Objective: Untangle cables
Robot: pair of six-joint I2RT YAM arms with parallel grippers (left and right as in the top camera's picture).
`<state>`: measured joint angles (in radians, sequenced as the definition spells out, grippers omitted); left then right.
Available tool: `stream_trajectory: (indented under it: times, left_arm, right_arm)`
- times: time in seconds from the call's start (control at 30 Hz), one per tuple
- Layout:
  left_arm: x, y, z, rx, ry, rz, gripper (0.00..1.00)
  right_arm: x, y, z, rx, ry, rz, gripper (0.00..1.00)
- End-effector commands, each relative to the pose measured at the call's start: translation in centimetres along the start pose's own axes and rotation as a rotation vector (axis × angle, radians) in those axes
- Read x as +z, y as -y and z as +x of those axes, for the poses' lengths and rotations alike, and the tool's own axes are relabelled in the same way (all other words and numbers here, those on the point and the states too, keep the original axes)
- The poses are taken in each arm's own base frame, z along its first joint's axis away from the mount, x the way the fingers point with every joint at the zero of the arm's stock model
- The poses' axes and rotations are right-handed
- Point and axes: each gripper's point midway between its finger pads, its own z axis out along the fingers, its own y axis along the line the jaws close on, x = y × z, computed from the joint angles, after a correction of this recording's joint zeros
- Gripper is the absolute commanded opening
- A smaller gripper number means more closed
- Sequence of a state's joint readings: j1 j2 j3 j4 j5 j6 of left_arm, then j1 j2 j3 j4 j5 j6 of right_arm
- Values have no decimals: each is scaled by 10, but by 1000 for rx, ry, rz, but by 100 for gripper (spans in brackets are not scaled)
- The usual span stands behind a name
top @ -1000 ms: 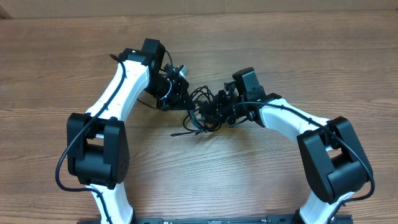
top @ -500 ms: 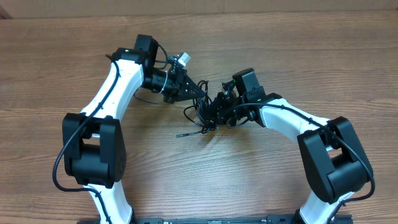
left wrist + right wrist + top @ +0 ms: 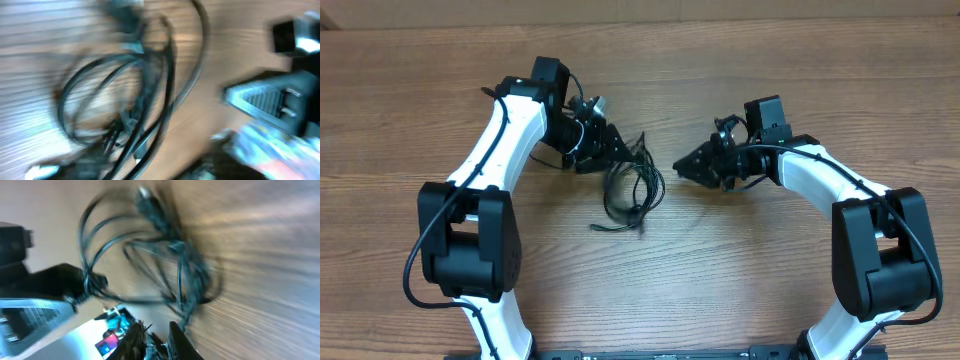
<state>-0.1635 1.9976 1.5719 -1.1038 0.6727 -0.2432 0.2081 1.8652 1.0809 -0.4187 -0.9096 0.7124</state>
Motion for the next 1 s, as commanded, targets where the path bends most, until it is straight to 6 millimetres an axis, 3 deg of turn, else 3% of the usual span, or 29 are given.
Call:
stream_trajectory:
  times: [0.0, 0.13, 0.23, 0.33, 0.43, 0.67, 0.8, 0.97]
  left_arm:
    - [-13, -52, -7, -102, 86, -354, 87]
    - [-21, -73, 7, -165, 58, -481, 82]
    - [-25, -80, 21, -198, 16, -537, 69]
    - [-29, -91, 32, -240, 5, -637, 72]
    - [-17, -86, 38, -248, -8, -636, 77]
    - [7, -62, 39, -146, 4, -634, 70]
    - [9, -34, 30, -20, 25, -612, 62]
    - [14, 2, 24, 116, 57, -584, 65]
  right_arm:
    - [-4, 7, 0, -73, 51, 108, 15]
    - [-8, 43, 3, 0, 85, 293, 15]
    - [-13, 58, 4, 25, 106, 376, 15]
    - [-14, 63, 5, 36, 107, 397, 14]
    - [-14, 63, 5, 37, 106, 398, 15]
    - [-16, 66, 3, -17, 107, 423, 16]
    - [-28, 84, -3, 1, 157, 524, 16]
    - [-47, 100, -10, 61, 192, 569, 19]
